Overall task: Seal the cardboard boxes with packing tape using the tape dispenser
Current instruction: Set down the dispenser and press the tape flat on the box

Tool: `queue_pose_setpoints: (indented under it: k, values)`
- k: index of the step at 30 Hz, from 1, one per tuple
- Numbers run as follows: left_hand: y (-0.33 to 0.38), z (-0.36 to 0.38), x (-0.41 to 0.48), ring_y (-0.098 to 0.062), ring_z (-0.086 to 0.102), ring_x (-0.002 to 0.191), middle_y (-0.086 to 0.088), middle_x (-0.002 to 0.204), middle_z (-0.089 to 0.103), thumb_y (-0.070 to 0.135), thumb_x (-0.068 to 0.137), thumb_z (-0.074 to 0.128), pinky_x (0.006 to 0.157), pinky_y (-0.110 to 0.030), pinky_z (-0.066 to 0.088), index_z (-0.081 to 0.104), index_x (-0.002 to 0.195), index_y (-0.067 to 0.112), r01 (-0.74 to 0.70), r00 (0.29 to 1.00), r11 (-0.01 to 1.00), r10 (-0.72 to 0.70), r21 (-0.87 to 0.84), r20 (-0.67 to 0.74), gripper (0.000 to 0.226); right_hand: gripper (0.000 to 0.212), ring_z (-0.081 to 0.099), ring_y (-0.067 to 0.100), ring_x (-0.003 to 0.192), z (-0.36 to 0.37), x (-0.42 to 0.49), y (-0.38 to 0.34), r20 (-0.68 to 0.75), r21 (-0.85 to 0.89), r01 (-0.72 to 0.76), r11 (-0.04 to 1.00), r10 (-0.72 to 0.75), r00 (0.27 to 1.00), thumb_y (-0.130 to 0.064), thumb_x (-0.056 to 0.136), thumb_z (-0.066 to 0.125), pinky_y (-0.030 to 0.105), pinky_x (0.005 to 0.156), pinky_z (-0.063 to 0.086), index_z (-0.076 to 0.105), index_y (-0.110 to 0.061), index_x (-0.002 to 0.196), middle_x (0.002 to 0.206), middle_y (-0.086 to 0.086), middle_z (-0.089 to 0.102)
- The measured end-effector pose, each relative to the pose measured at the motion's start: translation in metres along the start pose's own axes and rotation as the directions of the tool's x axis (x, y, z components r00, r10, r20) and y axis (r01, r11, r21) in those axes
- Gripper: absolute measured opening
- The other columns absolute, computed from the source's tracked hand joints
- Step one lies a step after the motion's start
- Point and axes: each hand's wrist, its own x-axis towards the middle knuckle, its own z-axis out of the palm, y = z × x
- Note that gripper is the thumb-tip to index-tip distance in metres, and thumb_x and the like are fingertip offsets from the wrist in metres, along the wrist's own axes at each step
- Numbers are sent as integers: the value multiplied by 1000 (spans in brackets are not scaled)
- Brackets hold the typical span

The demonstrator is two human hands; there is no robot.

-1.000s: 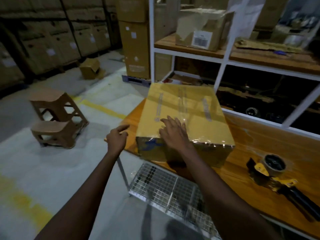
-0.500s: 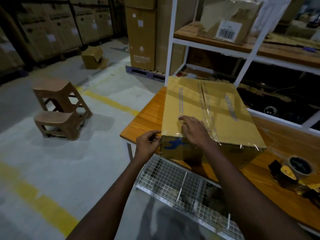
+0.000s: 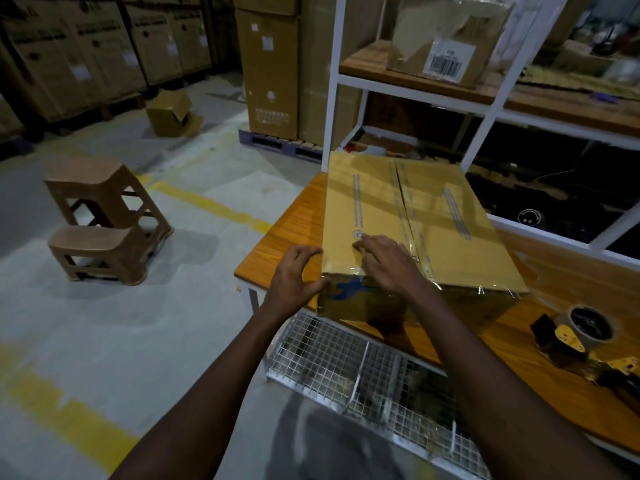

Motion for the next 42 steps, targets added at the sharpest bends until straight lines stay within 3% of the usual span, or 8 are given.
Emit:
queue_pose_setpoints:
  k: [4, 8, 15, 22, 27, 30, 34, 42]
  values:
    - [1, -11, 23, -29, 42, 131, -9, 148, 43, 52, 94, 54, 102, -42, 40, 43, 147, 28, -266, 949, 946, 222, 187, 225, 59, 57, 31, 22, 141, -4, 0, 0, 14, 6, -4, 1000, 4, 1000, -42, 89, 18, 55, 112, 24, 50, -33, 135, 153, -3, 39]
    - [-9, -8, 27, -38, 41, 133, -10, 151, 43, 43, 104, 36, 97, -50, 42, 35, 150, 33, -529, 834, 781, 406, 331, 375, 47, 55, 38, 21, 135, -6, -1, 0, -6, -20, 28, 999, -29, 1000, -42, 90, 19, 49, 108, 30, 51, -31, 134, 148, -2, 44]
    - [-17, -20, 43, -38, 42, 134, -16, 157, 32, 40, 100, 50, 98, -51, 42, 20, 154, 38, -783, 614, 512, 546, 354, 570, 62, 45, 26, 21, 145, -5, -7, 13, 2, -117, 120, 986, -121, 993, -47, 103, 31, 47, 114, 23, 43, -34, 144, 158, -8, 31]
    - [-15, -25, 44, -42, 34, 140, -18, 162, 19, 50, 94, 54, 104, -53, 40, 25, 154, 38, -811, 569, 467, 483, 353, 666, 67, 45, 65, 27, 110, 12, -24, 17, -251, -435, 118, 893, -246, 936, -38, 97, 34, 38, 80, 52, 67, -19, 121, 127, 2, 66]
    - [0, -32, 46, -40, 46, 134, -18, 150, 43, 43, 96, 46, 105, -52, 41, 35, 148, 26, -851, 504, 454, 565, 263, 653, 56, 38, 66, 26, 105, 27, -25, 24, -381, -507, 93, 857, -320, 868, -35, 97, 38, 36, 77, 50, 70, -17, 106, 121, 4, 68]
    - [20, -23, 56, -31, 60, 119, -13, 133, 62, 39, 92, 56, 98, -45, 47, 52, 137, 17, -780, 599, 580, 581, 236, 550, 50, 38, 65, 26, 106, 33, -26, 24, -444, -492, 96, 865, -344, 827, -34, 98, 36, 37, 80, 47, 68, -15, 106, 121, 5, 68]
    - [45, 2, 62, -35, 40, 139, -11, 155, 38, 67, 92, 22, 106, -50, 37, 34, 152, 20, -512, 788, 719, 175, 471, 590, 77, 33, 62, 29, 109, 44, -30, 33, -502, -480, 150, 864, -411, 761, -29, 99, 43, 40, 84, 44, 67, -11, 112, 128, 8, 64]
    - [52, 14, 58, -42, 24, 145, -13, 161, 24, 68, 85, 11, 110, -55, 29, 29, 152, 20, -467, 790, 672, 26, 574, 612, 84, 53, 36, 28, 142, 40, -63, 38, -632, -158, 147, 977, -214, 745, -29, 90, 50, 52, 116, 22, 41, -18, 141, 151, 8, 42]
